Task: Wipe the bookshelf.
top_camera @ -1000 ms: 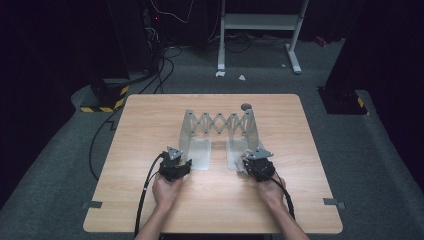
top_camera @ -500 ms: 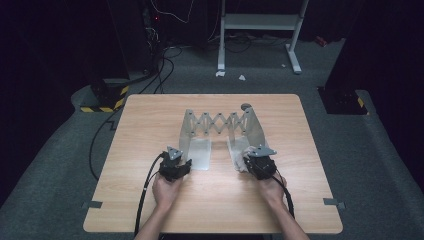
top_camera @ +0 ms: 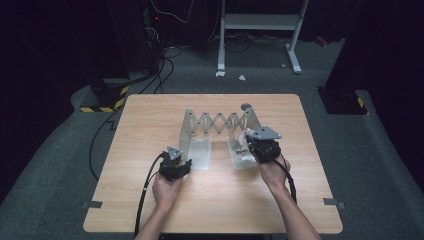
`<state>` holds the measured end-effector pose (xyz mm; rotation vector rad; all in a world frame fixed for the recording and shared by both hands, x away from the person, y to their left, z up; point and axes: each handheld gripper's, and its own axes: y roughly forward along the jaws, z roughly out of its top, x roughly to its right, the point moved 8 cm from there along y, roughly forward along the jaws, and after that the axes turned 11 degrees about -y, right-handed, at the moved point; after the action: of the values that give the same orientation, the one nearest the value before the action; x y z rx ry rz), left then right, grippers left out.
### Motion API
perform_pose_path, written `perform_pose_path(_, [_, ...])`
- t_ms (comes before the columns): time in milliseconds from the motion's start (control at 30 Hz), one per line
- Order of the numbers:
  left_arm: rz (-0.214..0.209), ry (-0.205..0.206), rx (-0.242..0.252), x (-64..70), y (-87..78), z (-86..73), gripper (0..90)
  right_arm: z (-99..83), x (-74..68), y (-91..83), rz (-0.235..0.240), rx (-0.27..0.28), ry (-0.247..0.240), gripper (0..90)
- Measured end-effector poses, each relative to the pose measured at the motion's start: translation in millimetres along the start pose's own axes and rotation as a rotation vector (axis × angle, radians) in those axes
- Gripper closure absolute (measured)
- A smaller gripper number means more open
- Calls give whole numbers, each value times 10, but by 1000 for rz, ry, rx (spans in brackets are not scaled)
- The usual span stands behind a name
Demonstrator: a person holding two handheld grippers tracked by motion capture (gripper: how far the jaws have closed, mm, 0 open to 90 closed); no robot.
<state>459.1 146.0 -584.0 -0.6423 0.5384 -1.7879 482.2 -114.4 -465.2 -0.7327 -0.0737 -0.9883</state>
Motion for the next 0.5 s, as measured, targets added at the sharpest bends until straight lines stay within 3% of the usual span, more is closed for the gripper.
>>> perform_pose_path(67, [0, 0, 0, 0, 0, 0, 510, -40, 57, -19, -20, -1, 3, 834])
perform_pose_path(233, [0, -1, 0, 0, 0, 0, 510, -201, 7, 40, -15, -24, 7, 834])
perform_pose_path(400, [0, -1, 0, 0, 0, 0, 511, -627, -170, 304, 22, -125, 5, 834])
perform_pose_path(500, [0, -1, 0, 0, 0, 0, 511, -754, -208, 381, 34, -156, 17, 834])
